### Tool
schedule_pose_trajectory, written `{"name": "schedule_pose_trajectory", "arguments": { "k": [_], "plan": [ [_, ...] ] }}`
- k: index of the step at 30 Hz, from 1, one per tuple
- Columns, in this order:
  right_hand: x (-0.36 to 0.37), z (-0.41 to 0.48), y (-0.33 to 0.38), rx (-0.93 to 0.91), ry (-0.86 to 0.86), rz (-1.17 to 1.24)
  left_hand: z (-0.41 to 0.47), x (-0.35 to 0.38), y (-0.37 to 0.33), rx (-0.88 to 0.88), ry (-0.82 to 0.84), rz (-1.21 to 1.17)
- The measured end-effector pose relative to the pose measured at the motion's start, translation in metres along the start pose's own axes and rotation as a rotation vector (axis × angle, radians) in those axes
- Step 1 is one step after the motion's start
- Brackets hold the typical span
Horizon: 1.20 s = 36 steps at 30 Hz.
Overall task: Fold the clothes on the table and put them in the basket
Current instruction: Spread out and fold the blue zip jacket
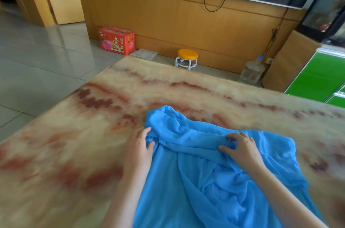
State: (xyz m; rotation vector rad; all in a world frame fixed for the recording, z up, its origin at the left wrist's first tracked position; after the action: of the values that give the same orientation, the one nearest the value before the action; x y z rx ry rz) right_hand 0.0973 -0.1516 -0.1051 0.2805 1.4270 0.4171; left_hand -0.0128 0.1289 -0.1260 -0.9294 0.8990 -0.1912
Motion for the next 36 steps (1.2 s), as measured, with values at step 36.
{"name": "schedule_pose_trajectory", "arguments": {
  "k": [36],
  "plan": [
    [0.106,0.064,0.206,-0.285,0.184,0.000,0.006,-0.015,0.015,-0.161,-0.103,-0.279]
  ]
}}
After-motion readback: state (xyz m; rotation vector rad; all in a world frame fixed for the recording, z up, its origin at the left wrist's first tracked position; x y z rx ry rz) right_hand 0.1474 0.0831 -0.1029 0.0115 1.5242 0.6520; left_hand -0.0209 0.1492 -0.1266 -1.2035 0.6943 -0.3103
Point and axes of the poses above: each hand's wrist, its own z-axis towards the middle knuckle, its own x-axis out of the palm, y = z × x, the point moved 5 cm from there along z, towards the middle knuckle, and after that the axes turned 8 degrees about -y, right-handed, at the moved point
